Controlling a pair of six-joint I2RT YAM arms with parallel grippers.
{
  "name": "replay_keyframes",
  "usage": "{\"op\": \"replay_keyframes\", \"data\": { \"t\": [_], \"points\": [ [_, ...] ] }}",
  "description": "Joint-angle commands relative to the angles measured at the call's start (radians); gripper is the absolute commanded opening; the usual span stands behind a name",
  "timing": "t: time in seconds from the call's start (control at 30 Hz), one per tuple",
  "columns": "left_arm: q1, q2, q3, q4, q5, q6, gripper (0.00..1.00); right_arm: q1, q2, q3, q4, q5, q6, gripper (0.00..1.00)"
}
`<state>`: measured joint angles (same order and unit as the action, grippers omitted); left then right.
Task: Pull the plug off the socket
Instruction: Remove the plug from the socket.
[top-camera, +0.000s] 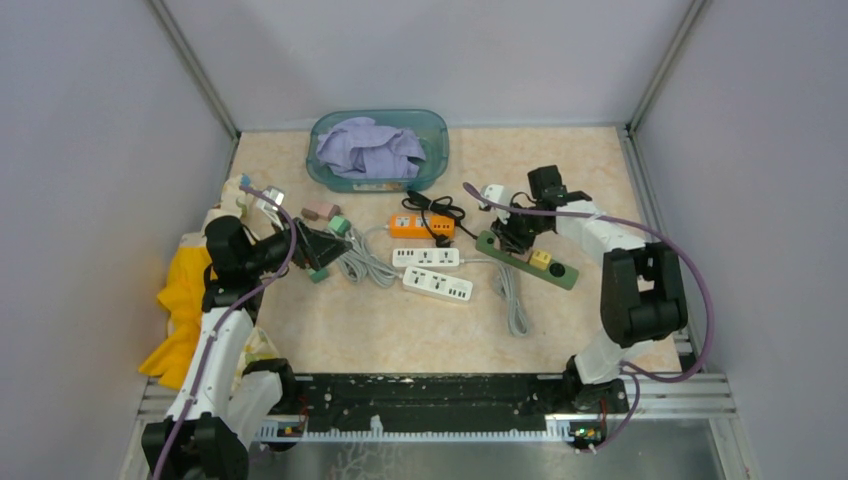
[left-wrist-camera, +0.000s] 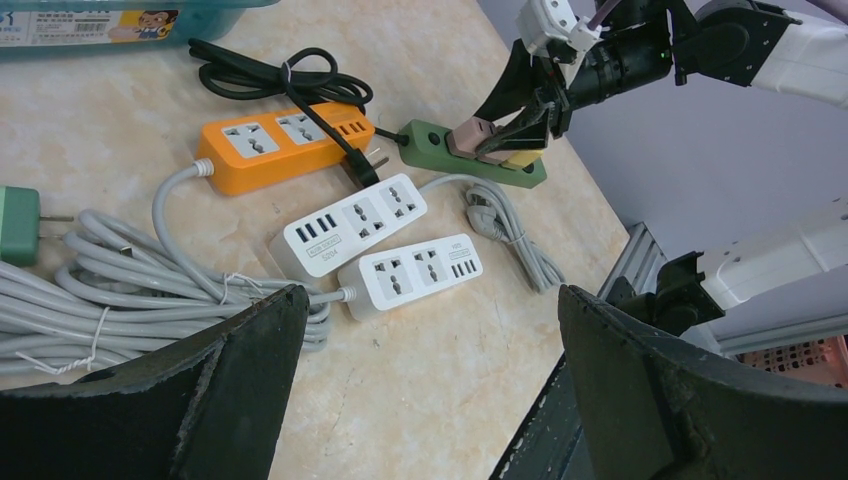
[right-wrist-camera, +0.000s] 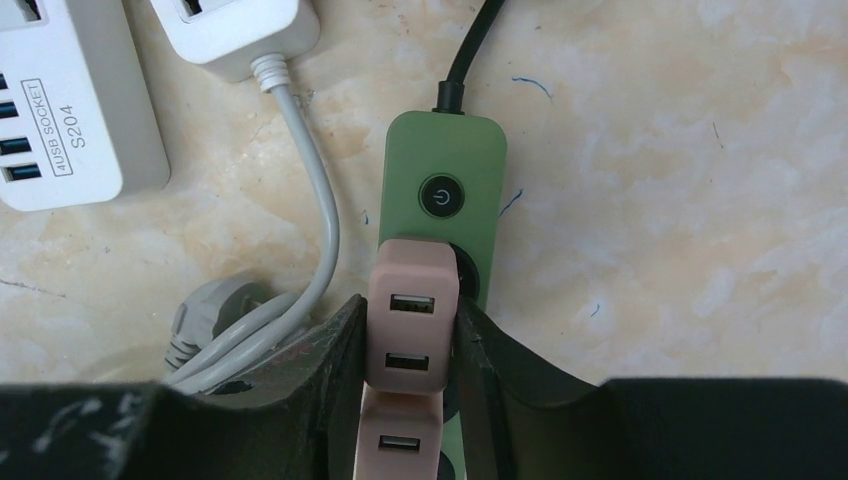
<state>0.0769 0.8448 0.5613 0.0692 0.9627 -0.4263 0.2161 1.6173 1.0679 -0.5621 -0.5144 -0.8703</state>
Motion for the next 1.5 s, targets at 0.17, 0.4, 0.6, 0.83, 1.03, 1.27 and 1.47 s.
{"op": "replay_keyframes", "data": {
  "t": [0.17, 0.4, 0.6, 0.83, 1.03, 1.27, 1.47],
  "points": [
    [0.008, -0.013, -0.011, 0.036, 0.031, -0.001, 1.00, 0.011, -0.005, 0.058, -0.007, 0.030, -0.015, 0.22],
    [0.009, -0.013, -0.012, 0.042, 0.036, -0.004, 1.00, 0.004, -0.016, 0.064, -0.050, 0.041, -0.059, 0.06],
    [0.008, -0.015, -0.014, 0.049, 0.042, -0.007, 1.00, -0.038, -0.011, 0.089, -0.135, -0.012, -0.115, 0.00],
    [0.008, -0.015, -0.019, 0.063, 0.055, -0.014, 0.99, -0.070, -0.010, 0.090, -0.223, -0.047, -0.217, 0.00],
    [0.009, -0.016, -0.023, 0.077, 0.064, -0.021, 0.99, -0.076, -0.001, 0.081, -0.283, -0.041, -0.294, 0.00],
    [0.008, -0.017, -0.033, 0.109, 0.084, -0.041, 0.99, -0.079, -0.016, 0.064, -0.373, -0.113, -0.427, 0.00],
    [0.009, -0.021, -0.052, 0.165, 0.114, -0.075, 0.98, -0.069, -0.016, 0.052, -0.458, -0.182, -0.565, 0.01]
  ]
}}
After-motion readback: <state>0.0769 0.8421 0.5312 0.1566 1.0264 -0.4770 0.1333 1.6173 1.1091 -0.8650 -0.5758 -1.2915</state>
